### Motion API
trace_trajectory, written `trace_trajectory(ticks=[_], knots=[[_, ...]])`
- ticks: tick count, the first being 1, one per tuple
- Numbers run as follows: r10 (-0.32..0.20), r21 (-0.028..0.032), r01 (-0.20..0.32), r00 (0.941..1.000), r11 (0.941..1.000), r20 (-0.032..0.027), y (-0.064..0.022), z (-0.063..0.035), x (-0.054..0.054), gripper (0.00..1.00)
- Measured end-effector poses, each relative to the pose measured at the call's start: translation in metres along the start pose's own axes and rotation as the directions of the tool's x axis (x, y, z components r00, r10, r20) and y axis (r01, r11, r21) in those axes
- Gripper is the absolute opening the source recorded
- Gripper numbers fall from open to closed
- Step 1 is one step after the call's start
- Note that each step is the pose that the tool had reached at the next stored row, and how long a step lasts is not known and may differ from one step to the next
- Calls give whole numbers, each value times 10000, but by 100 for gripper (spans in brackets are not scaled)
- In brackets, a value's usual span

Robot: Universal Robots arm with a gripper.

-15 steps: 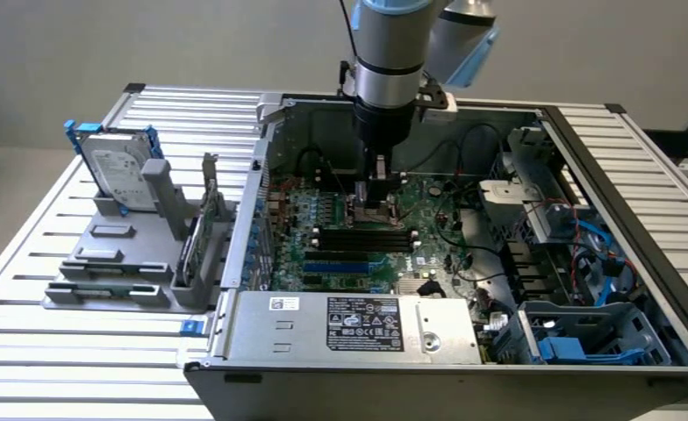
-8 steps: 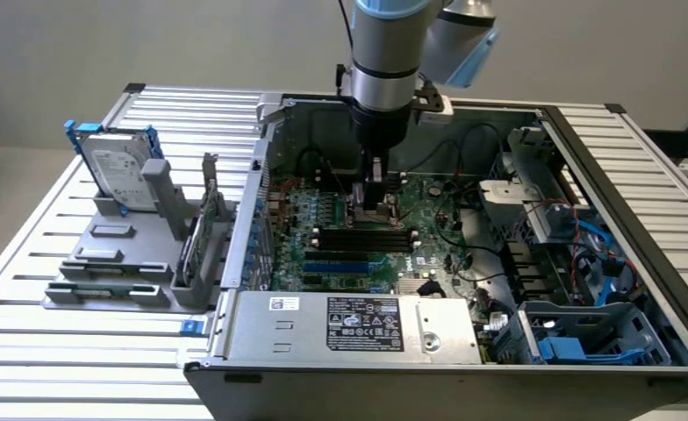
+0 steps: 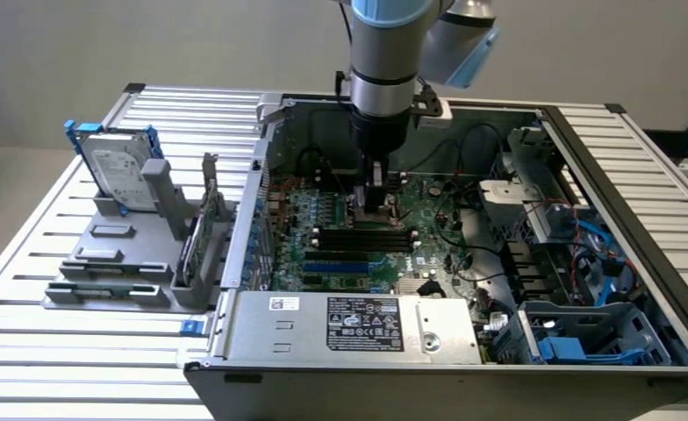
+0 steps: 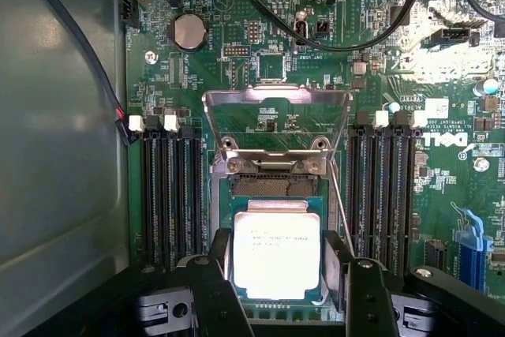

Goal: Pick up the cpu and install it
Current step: 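Place the cpu into insertion slot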

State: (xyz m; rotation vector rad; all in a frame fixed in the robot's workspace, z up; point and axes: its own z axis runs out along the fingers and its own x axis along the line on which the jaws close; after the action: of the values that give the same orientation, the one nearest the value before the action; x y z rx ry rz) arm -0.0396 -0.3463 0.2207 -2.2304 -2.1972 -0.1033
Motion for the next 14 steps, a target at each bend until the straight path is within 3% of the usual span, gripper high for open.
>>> trace_trajectory(ticks=[4, 14], knots=[[-8, -127, 8, 10000, 9999, -4, -1, 36, -2, 55], [-10, -185, 10, 10000, 9998, -3, -16, 96, -5, 55]])
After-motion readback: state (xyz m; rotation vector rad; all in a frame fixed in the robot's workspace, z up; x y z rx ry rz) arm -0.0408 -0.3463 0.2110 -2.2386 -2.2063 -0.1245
